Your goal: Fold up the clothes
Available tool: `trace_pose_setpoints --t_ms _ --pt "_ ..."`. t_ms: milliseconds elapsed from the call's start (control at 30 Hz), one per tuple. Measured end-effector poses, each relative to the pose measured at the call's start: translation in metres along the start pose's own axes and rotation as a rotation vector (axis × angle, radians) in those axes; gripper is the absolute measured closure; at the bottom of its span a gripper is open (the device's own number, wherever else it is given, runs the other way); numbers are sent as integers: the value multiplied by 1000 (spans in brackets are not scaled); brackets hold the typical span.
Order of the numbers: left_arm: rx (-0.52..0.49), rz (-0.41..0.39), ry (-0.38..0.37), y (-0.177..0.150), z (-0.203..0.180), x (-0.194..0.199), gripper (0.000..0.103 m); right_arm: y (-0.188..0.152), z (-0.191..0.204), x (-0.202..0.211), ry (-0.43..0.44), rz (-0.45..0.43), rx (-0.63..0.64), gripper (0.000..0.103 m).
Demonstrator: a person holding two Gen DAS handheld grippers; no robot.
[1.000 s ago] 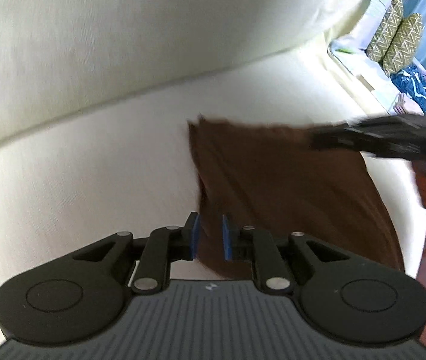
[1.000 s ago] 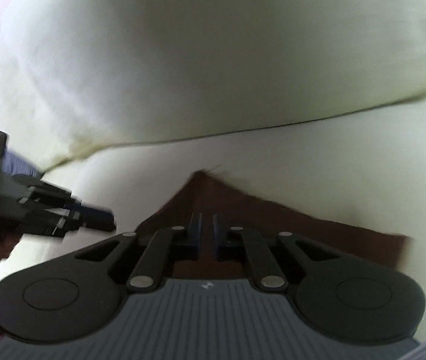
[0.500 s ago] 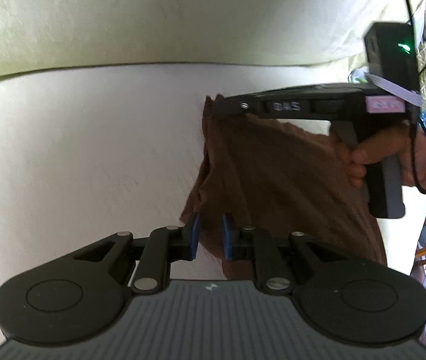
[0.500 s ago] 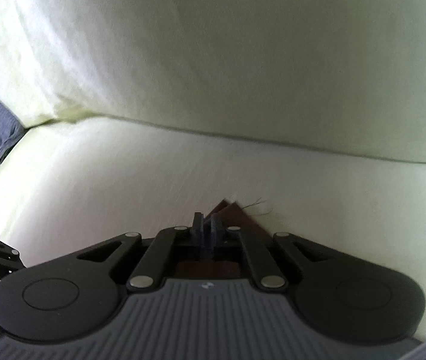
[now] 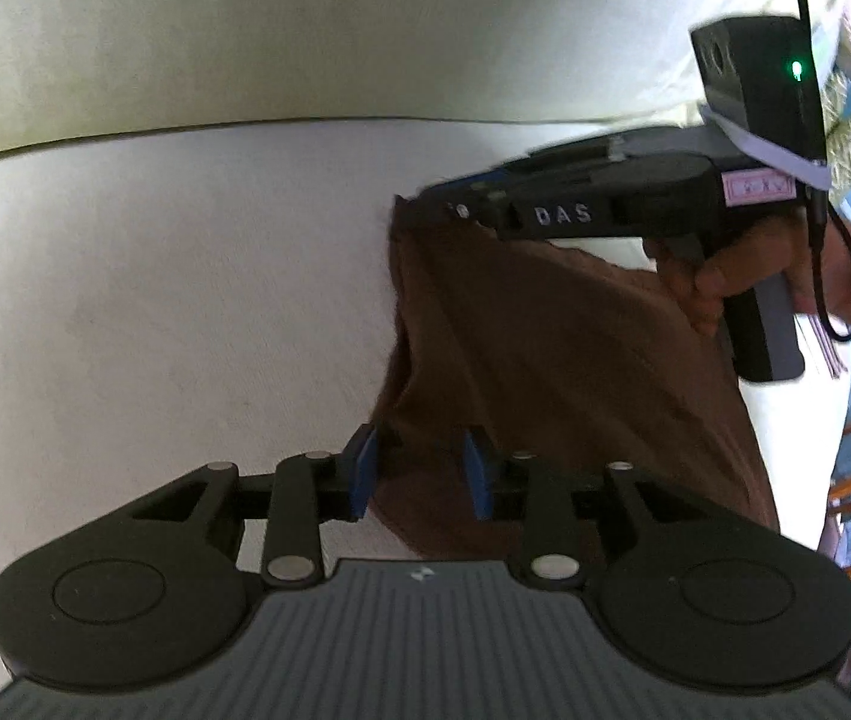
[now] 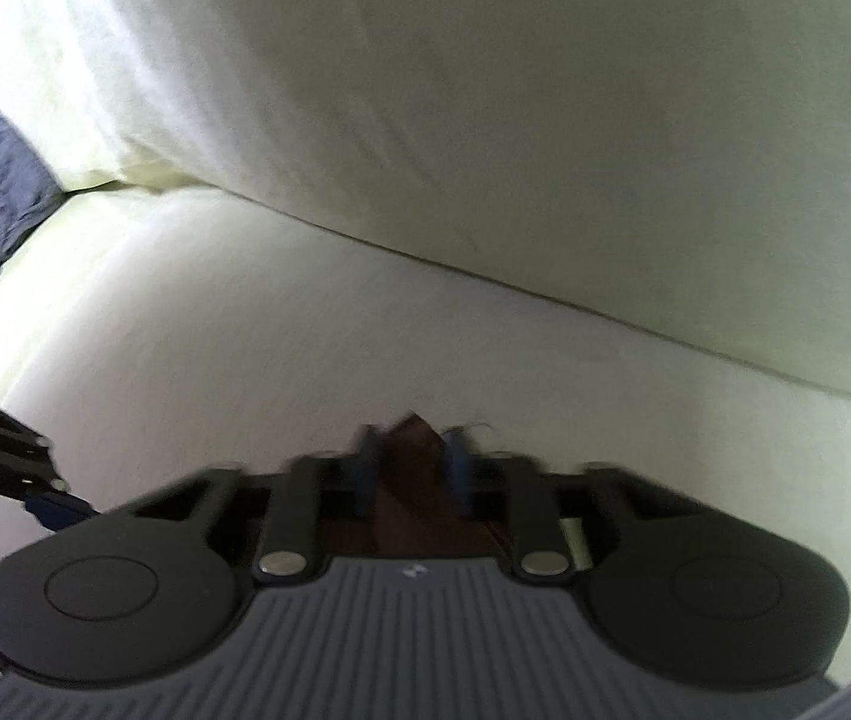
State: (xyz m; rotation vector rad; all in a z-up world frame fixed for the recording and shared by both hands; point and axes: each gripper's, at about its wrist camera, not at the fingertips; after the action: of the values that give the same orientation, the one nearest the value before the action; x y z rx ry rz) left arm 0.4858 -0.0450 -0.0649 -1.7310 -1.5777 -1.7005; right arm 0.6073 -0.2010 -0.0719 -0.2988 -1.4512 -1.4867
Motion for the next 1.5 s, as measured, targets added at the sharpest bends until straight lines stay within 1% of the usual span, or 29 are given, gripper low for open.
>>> trace_pose_setpoints --t_ms 33,100,200,267,433,467,533,567,600,633,667,733,767,800,833,867,900,933,967,1000,1033,1100,1167,1200,1300,1333,1400,1433,1500 --pt "-19 2 14 -1 -3 -1 94 0 0 2 0 -6 13 96" --pt "-28 0 32 -6 -4 5 97 0 5 2 1 -25 40 97" --pt "-19 -7 59 -9 -5 4 97 1 8 1 -8 -48 57 98" --pt "-11 -9 78 -10 -5 2 97 2 10 -8 -29 -53 65 98" --pt "11 -23 128 -12 -6 2 95 -6 -5 6 -70 -92 72 98" --pt "17 -24 143 -11 -5 2 95 -5 -5 5 -82 -98 54 95" --pt "32 -22 182 -9 -1 4 97 0 -5 7 -131 -104 42 77" --pt "37 -25 198 -8 2 8 97 3 -5 10 -178 -113 46 66" --pt "42 -30 212 -7 4 12 98 5 -4 15 -220 -127 51 66" --pt "46 -35 225 -7 6 17 98 7 -5 24 -236 -148 39 66" --pt "53 -49 195 -6 7 24 98 8 -6 39 -230 -174 -2 66" --pt "65 -73 107 -7 6 38 98 1 -6 66 -145 -197 -83 68" --pt "67 -74 30 -8 1 42 98 -7 -4 79 -89 -194 -114 73" --pt "62 -70 -34 -9 -5 43 98 -15 0 88 -52 -181 -129 83" --pt "54 -67 -69 -11 -10 42 98 -25 5 93 -42 -151 -121 88" --pt "46 -63 -86 -12 -15 41 98 -40 11 95 -41 -103 -105 95" --pt "28 -47 -97 -14 -22 35 98 -51 13 93 -49 -68 -98 96" --pt "9 -21 -88 -18 -30 24 98 -59 13 90 -66 -49 -103 96" --pt "0 3 -59 -22 -33 11 97 -67 8 84 -96 -37 -109 97" --pt "6 22 -33 -25 -32 2 98 -71 -1 79 -128 -49 -116 103" --pt "15 40 -9 -28 -30 -6 98 -72 -10 77 -150 -79 -124 103" --pt "47 22 -7 -31 -23 -7 98 -72 -27 73 -187 -129 -141 103" --pt "27 13 13 -28 -26 -3 98 -62 -31 79 -222 -158 -135 103" --pt "0 6 25 -25 -29 1 98 -59 -31 83 -243 -172 -126 99" --pt "-43 -16 1 -11 -38 12 98 -63 -32 116 -233 -198 -173 97" --pt "-56 -23 -8 -7 -41 15 98 -67 -32 122 -210 -184 -194 97" --pt "-82 -13 -8 -1 -47 8 98 -81 -29 132 -170 -117 -195 97" --pt "-95 -7 -7 2 -49 4 98 -86 -28 131 -169 -83 -177 97" --pt "-117 44 39 1 -50 -19 98 -96 -32 121 -205 -28 -154 100"
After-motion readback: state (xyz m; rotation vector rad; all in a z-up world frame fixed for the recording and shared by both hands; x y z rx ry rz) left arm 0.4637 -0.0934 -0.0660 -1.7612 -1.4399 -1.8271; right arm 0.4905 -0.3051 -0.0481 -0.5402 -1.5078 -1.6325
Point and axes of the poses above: each gripper's, at about its wrist camera, not at the fingertips, and x roughly against the way its jaws point, z to its left, y to its top, and after that the axes turned 7 degrees about -x, right-handed
